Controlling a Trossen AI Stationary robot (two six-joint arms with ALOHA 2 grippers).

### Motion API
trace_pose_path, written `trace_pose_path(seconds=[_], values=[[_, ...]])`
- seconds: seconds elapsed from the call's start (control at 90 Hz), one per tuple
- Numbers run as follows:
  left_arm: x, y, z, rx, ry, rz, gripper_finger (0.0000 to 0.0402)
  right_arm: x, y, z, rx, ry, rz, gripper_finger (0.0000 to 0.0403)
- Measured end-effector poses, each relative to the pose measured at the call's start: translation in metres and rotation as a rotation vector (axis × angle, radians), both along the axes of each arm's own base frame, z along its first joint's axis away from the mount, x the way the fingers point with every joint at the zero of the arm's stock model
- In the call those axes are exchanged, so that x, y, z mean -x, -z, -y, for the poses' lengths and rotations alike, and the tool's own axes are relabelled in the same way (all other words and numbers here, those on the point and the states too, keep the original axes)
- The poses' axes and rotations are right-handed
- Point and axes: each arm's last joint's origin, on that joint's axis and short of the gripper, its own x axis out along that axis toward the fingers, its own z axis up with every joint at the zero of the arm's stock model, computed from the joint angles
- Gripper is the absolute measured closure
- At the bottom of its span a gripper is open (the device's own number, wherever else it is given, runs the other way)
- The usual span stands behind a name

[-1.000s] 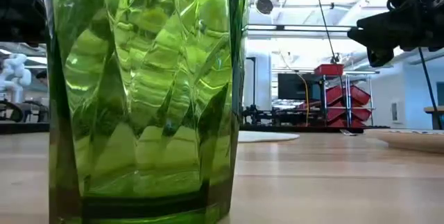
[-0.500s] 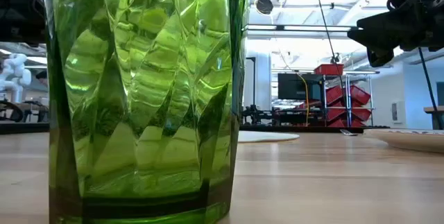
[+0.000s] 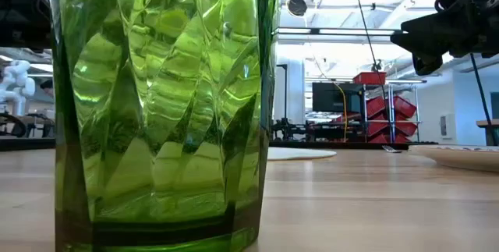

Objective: Set table place

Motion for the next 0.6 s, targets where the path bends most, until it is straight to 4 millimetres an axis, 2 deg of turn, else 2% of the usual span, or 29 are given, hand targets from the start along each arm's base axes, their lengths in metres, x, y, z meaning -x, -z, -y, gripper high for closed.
trace_pose_path(seconds=[0.122,0.278,0.411,0.6], values=[[0.0,-0.001,-0.001,0.005,-0.02,0.007,0.0253,0.0,0.0,0.0,0.003,0.0,0.0,0.0261],[0.001,-0.004,-0.002,0.107,-0.06,0.053,0.0253,0.0,0.0,0.0,-0.002,0.0,0.0,0.0261],[0.003,-0.016,-0.001,0.101,-0.044,0.108,0.0253,0.001,-0.005,0.0,-0.029,-0.002,0.008,0.0261],[0.01,-0.043,-0.002,0.101,-0.042,0.178,0.0253,0.007,-0.028,0.001,-0.033,-0.006,0.057,0.0261]])
